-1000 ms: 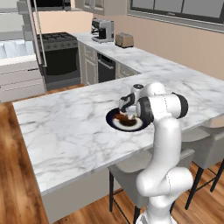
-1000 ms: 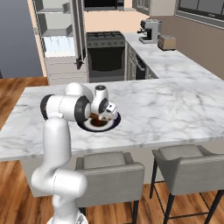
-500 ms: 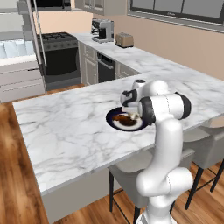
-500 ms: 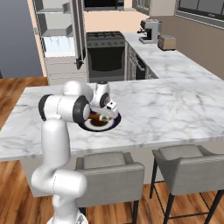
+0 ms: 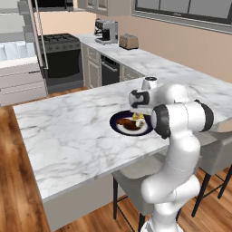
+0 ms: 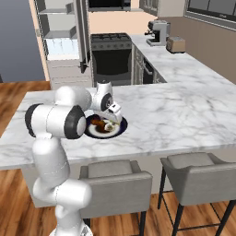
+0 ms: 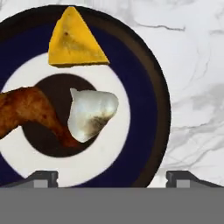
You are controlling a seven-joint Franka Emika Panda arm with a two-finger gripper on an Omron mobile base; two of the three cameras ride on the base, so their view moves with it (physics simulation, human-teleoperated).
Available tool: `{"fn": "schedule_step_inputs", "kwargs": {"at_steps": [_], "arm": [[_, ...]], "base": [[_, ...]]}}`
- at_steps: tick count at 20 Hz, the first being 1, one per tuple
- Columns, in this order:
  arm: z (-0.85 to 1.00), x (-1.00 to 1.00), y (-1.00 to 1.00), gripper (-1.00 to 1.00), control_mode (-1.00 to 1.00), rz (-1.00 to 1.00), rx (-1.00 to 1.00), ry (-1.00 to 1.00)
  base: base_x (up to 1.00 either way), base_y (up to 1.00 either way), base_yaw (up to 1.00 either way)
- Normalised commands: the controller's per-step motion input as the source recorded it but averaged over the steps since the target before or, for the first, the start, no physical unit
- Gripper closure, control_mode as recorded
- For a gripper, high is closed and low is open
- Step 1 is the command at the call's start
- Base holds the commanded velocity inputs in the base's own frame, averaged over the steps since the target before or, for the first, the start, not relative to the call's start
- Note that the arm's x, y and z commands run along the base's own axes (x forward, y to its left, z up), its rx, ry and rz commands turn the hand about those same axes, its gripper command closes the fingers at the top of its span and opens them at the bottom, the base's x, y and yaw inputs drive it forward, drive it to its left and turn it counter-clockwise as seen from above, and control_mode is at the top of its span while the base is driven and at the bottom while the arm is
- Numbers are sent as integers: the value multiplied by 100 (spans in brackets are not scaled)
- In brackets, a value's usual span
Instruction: Take the cheese, chicken drumstick, and garlic from the fridge and place them on the plate on the dining counter to create an appetizer plate.
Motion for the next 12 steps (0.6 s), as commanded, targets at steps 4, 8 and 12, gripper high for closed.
{"fn": "schedule_step_inputs", "kwargs": {"at_steps": [4, 8, 12], "arm": [[76, -100, -36, -100, -100, -2, 0, -15], [70, -100, -46, -100, -100, 0, 0, -12], [49, -100, -56, -100, -100, 11, 1, -25]], "base": [[0, 0, 0], [0, 0, 0], [0, 0, 0]]}}
